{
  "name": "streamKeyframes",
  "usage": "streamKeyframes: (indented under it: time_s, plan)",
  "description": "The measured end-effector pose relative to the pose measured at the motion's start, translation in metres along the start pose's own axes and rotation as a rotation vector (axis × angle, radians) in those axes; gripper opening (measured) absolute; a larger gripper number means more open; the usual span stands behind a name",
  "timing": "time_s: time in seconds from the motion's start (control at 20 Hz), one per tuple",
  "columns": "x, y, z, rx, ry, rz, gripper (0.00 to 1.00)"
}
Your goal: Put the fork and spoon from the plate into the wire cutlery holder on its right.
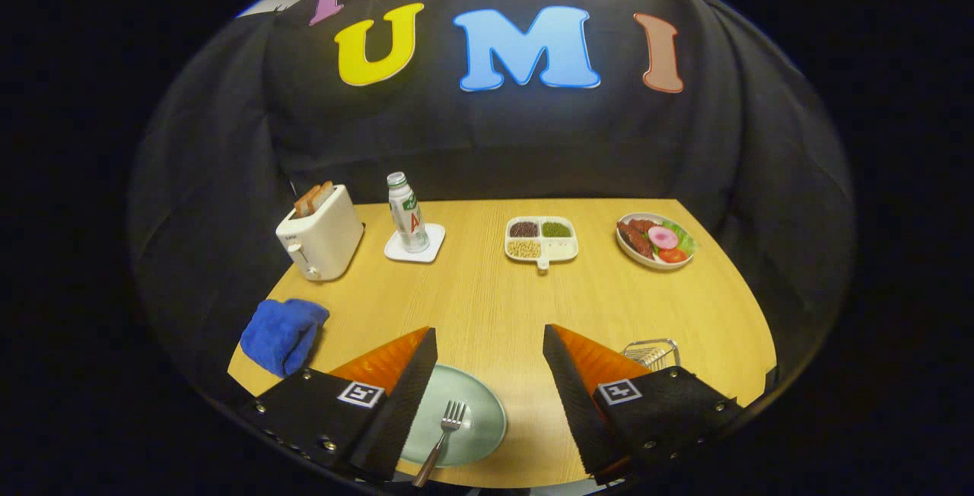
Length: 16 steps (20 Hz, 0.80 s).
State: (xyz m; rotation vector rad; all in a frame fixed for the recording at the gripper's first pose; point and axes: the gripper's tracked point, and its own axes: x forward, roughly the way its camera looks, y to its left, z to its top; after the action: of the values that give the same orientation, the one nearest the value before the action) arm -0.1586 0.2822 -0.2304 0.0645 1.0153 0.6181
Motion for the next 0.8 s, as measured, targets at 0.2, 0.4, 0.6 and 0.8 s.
streamKeyframes:
  time_s: [0.2, 0.4, 0.6, 0.8]
  plan:
    - [0.013, 0.023, -0.057, -0.001, 0.178, 0.042, 0.79]
    - [0.02, 0.04, -0.107, 0.007, 0.353, 0.081, 0.62]
    - [0.026, 0.044, -0.153, -0.01, 0.503, 0.084, 0.55]
    - [0.025, 0.052, -0.19, 0.043, 0.641, 0.094, 0.56]
